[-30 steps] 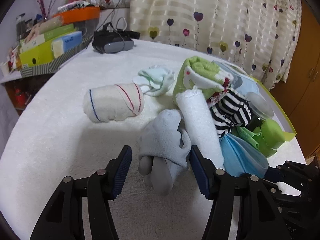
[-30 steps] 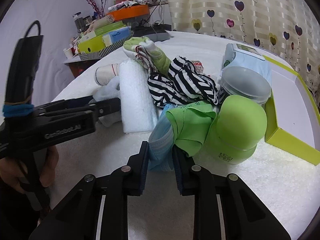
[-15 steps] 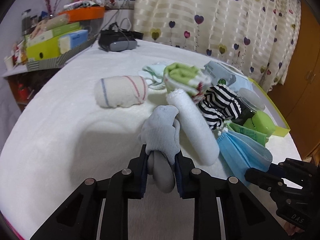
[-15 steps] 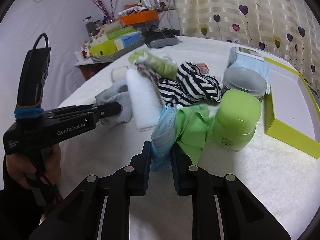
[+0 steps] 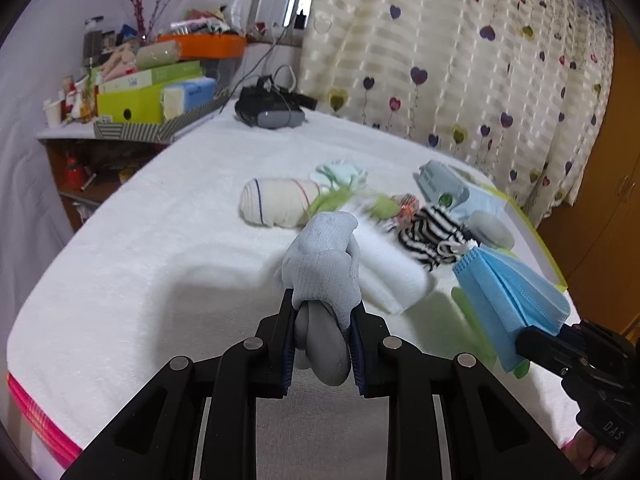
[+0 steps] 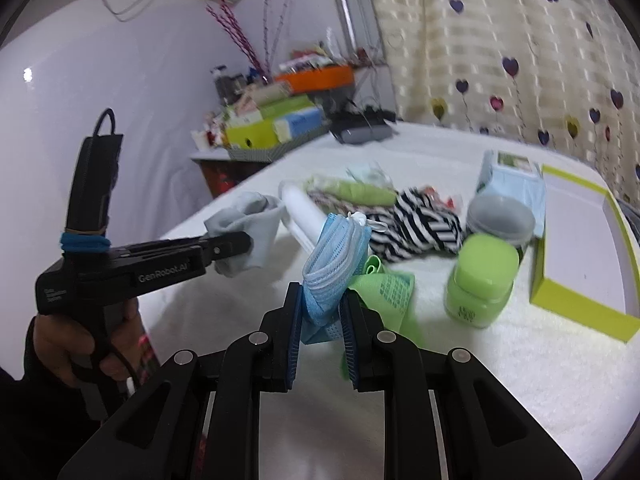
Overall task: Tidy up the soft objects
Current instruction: 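Lift and carry the sock and mask in both tools toward the yellow-green box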
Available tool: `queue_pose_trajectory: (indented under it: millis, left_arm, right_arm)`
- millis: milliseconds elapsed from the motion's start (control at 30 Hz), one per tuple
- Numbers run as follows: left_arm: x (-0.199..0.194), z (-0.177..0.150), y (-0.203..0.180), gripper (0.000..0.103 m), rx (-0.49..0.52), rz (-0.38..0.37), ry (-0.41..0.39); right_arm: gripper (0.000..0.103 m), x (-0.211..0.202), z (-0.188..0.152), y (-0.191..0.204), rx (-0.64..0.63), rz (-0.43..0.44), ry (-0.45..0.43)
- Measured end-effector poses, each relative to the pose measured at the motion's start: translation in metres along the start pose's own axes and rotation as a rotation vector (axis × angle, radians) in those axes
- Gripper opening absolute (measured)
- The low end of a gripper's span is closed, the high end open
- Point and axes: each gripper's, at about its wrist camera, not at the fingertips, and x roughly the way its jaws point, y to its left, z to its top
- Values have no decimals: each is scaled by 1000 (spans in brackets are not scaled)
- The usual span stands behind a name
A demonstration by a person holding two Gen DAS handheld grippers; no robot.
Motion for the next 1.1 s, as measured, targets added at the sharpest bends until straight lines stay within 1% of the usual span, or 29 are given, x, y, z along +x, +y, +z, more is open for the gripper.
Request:
queue_pose_trajectory:
  millis: [133,200,367,400,433,500,600,633,667,700,733,767,933,1033,1100]
  left_arm:
    - [-9,2,-2,22,2,2,-19]
    - [-11,3,-3,22,1,1,-23]
    - [-11,3,-8,22,14,-13,-21]
    - [-11,3,-9,22,14,-15,-21]
    - [-10,3,-9,22,16,-15,-20]
    - [-7,3,-10,22,19,-16,-11]
    - [-5,-1,-10,22,20,-16,0]
    - [-5,-2,-10,22,22,-15,4]
    - [-4,-2,-10,22,23,-14,6]
    - [-4,-3,-10,22,23,-11,7]
    - [-4,-3,-10,22,23,-8,8]
    - [-4,-3,-9,22,21,-6,9]
    - [-3,-4,-7,22,13,-2,15]
    - [-3,-6,-5,22,6,-1,18]
    - [-3,-7,-3,22,2,2,21]
  right_arm:
    - [20,-13,8,-1,0,23,-54]
    - [20,-15,10,-2,3,29,-65]
    - [20,-21,9,-6,-9,3,-76]
    - [20,-22,9,-4,-27,-5,-75]
    - [20,-21,7,-1,-53,-4,-63]
    - [20,-12,1,7,-108,6,-9]
    - [20,16,-15,7,-130,4,131]
    - [23,22,-21,7,-129,-1,164]
    - [27,24,-27,6,-130,-11,174]
    - [31,23,-29,5,-126,-10,174]
    - [40,21,-31,4,-116,-5,166]
    - [46,16,-31,4,-102,0,150]
    - [47,0,-26,12,-117,-35,81]
    - [47,2,-24,16,-108,22,70]
    - [47,7,-25,20,-120,28,78]
